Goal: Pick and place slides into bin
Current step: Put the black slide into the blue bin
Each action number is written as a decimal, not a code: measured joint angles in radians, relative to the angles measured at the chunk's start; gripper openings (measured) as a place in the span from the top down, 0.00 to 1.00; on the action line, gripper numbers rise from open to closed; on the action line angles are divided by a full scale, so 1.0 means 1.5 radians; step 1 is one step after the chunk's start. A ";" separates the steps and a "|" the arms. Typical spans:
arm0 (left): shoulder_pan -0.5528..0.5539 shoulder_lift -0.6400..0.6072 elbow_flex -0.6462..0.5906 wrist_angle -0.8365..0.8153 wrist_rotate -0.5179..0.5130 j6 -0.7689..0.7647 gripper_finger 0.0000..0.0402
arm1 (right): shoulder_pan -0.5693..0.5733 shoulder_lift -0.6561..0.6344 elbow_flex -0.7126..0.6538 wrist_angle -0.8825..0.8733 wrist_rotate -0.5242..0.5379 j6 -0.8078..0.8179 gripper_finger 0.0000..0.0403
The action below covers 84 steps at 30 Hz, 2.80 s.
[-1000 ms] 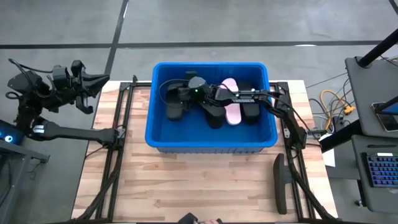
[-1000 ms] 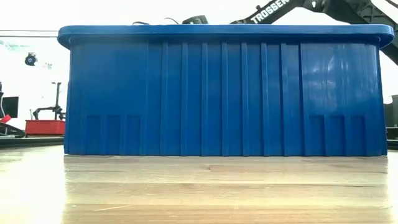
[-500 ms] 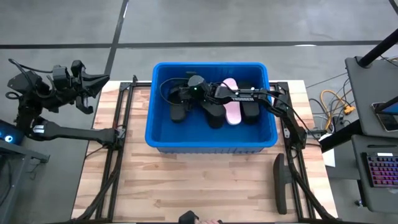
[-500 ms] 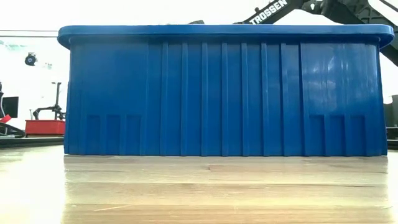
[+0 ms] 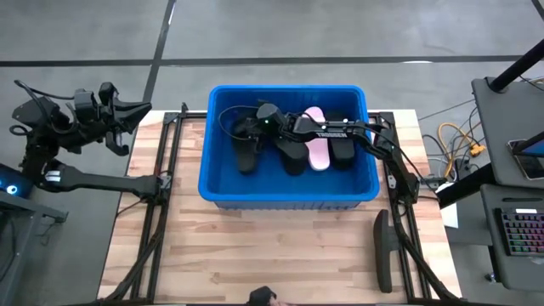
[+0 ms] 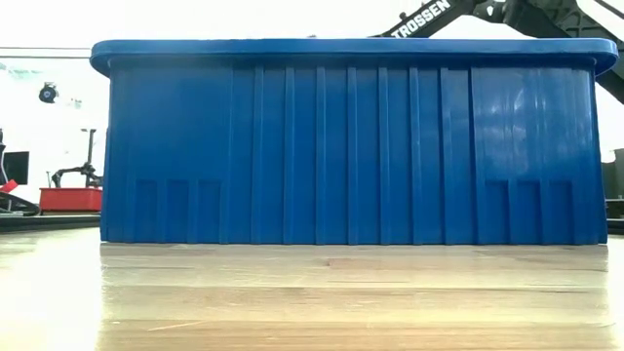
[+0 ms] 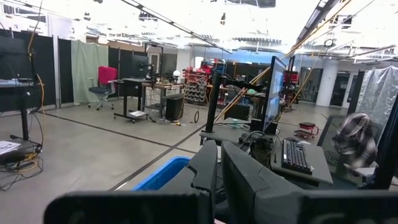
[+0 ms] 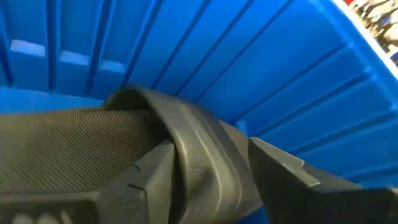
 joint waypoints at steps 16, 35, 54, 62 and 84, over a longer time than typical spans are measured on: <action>0.000 0.012 0.000 0.001 0.000 -0.001 0.98 | -0.004 0.001 0.000 -0.003 -0.109 0.111 0.45; 0.000 0.016 0.000 0.001 0.000 -0.001 0.98 | 0.018 -0.082 0.403 -0.571 -0.217 0.532 0.47; 0.000 -0.004 0.000 -0.001 0.001 0.001 0.98 | 0.363 -0.343 0.201 -0.831 -0.214 1.155 0.47; 0.000 -0.017 0.000 -0.001 0.002 0.001 0.98 | 0.603 -0.345 0.126 -0.875 -0.202 1.622 0.47; 0.000 -0.027 0.000 -0.001 0.001 0.001 0.98 | 0.798 -0.324 -0.109 -0.921 -0.249 1.876 0.47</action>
